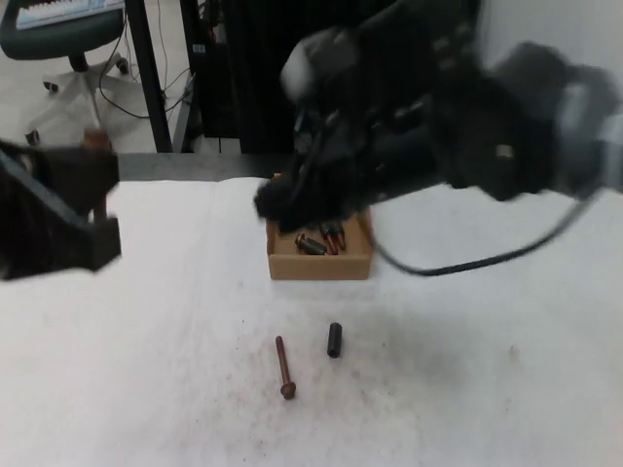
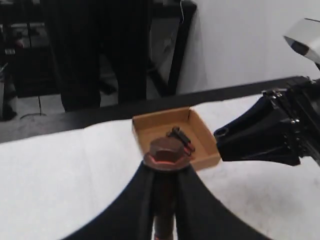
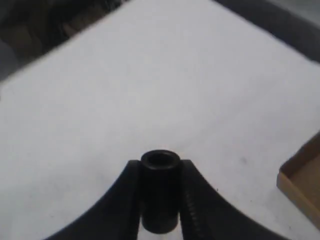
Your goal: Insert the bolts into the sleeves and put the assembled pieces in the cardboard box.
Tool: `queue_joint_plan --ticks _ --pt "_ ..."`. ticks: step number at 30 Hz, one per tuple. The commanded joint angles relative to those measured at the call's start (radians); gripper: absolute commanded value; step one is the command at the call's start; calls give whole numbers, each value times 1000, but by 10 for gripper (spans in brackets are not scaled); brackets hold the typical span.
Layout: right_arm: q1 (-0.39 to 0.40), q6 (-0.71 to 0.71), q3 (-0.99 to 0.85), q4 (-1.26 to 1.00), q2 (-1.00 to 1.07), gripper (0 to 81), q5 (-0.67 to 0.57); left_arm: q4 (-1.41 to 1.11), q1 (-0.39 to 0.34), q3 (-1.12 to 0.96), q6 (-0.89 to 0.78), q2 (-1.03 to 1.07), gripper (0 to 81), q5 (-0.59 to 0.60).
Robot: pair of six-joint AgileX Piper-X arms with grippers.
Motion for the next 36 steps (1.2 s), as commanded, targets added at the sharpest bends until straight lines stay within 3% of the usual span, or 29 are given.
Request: queue_joint_plan --ticks 1,7,17,25,36 --pt "-23 87 92 -146 -71 8 -84 -79 2 -3 -23 -5 4 27" --pt "-10 150 258 -366 -181 8 -217 -231 2 -3 -59 27 4 239" --pt "92 139 340 -397 -223 8 -269 -434 2 -3 -148 132 4 476" --pt "168 48 340 -545 -223 8 -151 -450 2 14 -158 179 4 575" --pt "155 -12 368 -579 -226 8 -153 -617 2 64 -212 179 4 623"
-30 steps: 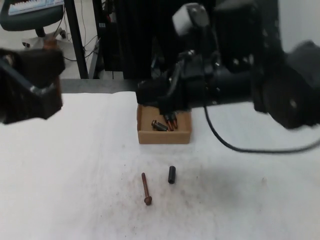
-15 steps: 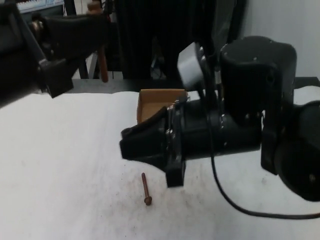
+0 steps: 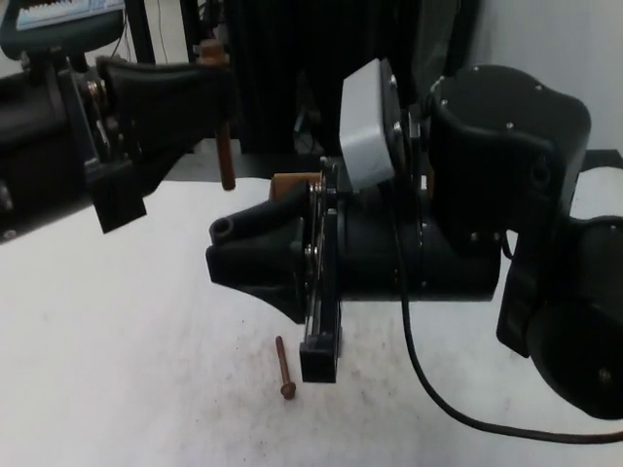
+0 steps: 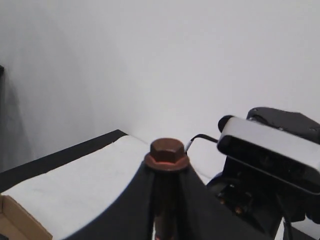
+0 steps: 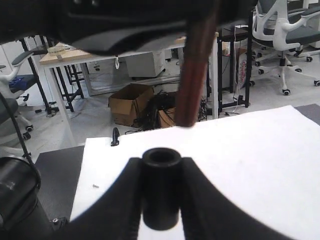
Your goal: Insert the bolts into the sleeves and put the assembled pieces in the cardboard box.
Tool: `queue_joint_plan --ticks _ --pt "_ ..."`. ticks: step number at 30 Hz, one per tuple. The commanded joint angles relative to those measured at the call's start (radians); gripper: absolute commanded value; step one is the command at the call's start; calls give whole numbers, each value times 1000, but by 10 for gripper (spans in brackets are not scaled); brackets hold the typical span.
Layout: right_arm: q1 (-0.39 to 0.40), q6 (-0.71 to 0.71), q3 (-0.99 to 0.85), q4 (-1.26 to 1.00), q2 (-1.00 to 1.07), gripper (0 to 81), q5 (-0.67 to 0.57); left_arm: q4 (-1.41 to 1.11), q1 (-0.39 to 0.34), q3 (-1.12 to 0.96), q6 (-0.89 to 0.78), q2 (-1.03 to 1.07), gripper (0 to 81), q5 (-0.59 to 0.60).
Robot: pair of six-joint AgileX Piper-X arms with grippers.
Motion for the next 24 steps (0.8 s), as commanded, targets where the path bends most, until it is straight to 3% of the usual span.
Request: queue_joint_plan --ticks 1,24 --pt "-10 -14 15 -19 -21 8 0 -39 2 -2 -8 3 4 9" --pt "-42 -10 30 -47 -60 8 -14 -36 0 -2 -11 14 4 19"
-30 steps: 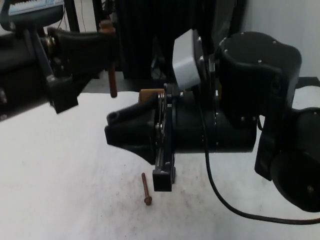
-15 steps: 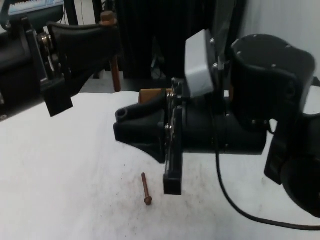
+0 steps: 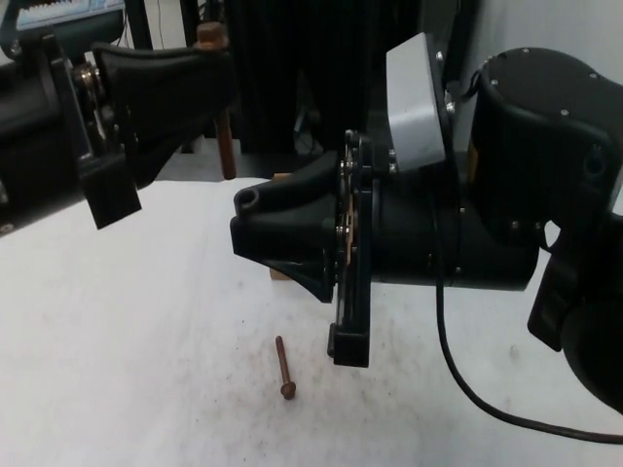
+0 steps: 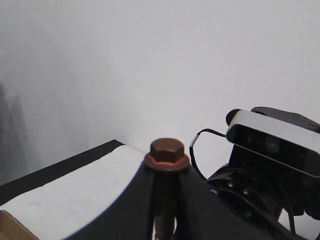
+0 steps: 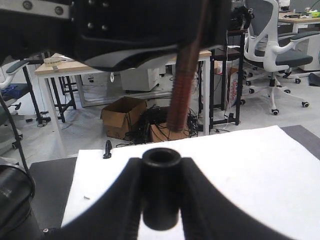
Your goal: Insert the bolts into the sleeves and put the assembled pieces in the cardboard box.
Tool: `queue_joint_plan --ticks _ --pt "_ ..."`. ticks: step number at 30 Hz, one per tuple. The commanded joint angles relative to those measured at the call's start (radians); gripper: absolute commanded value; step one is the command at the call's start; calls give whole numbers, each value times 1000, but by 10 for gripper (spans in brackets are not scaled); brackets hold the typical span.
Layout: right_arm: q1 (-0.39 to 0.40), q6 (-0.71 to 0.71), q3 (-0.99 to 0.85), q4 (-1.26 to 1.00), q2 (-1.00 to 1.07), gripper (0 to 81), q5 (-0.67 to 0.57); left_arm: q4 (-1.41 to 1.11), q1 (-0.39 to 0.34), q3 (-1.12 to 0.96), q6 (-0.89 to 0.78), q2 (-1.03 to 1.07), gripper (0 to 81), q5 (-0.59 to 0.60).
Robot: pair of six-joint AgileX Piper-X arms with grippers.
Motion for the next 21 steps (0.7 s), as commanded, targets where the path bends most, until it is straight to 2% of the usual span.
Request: queue_joint_plan --ticks 1,21 --pt "-3 3 -4 -7 5 8 18 -18 0 -3 -8 12 4 8" --pt "-6 72 -4 -32 21 8 99 -20 0 -3 -30 18 4 38"
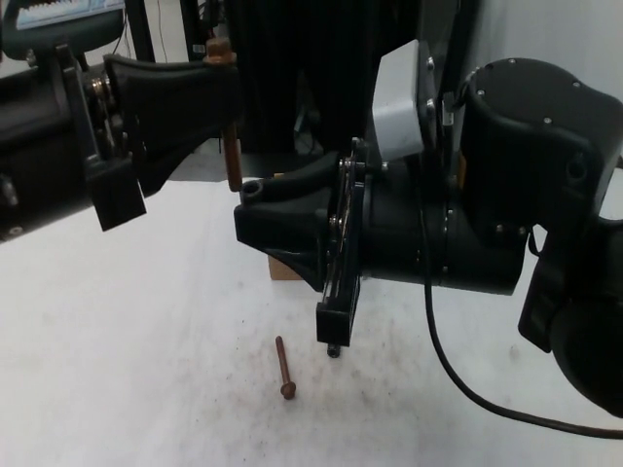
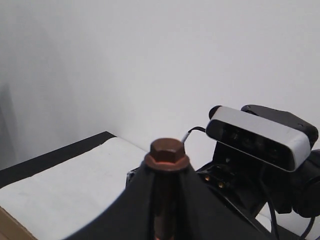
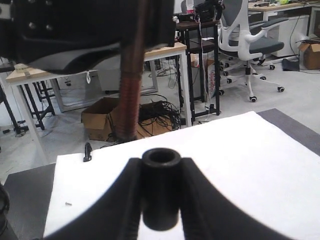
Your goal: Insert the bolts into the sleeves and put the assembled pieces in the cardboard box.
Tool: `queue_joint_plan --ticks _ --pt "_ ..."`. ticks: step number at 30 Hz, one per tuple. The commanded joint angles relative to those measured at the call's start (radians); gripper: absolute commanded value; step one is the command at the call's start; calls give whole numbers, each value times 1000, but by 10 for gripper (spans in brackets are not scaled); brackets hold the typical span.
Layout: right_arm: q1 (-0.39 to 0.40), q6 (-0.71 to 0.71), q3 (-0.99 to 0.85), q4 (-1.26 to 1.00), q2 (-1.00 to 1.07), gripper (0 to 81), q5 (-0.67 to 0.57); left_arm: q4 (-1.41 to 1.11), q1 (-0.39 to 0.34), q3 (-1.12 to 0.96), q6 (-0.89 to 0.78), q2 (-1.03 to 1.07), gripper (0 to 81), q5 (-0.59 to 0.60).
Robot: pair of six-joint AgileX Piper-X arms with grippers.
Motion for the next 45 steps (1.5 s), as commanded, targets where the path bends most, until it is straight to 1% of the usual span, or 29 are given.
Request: queue_joint_plan --ticks 1,8,16,29,33,41,45 --pt "-3 24 -4 -29 -2 8 7 -19 -2 -4 -8 -2 4 7" --pt "0 47 -4 -29 -2 8 -1 -19 -2 -4 -8 -2 4 7" --pt "44 22 -4 -27 -2 8 -18 -16 -2 -4 -8 -2 4 7" --pt "41 22 -4 -37 -2 8 -16 -6 -2 -4 1 -2 4 23" --pt "41 24 -6 -68 -2 8 -16 44 -2 -4 54 -2 4 23" --pt "7 38 -6 -73 -2 8 -20 71 -2 -4 84 -2 4 23" --pt "3 38 -6 -73 -2 8 -22 71 -2 -4 90 -2 4 23"
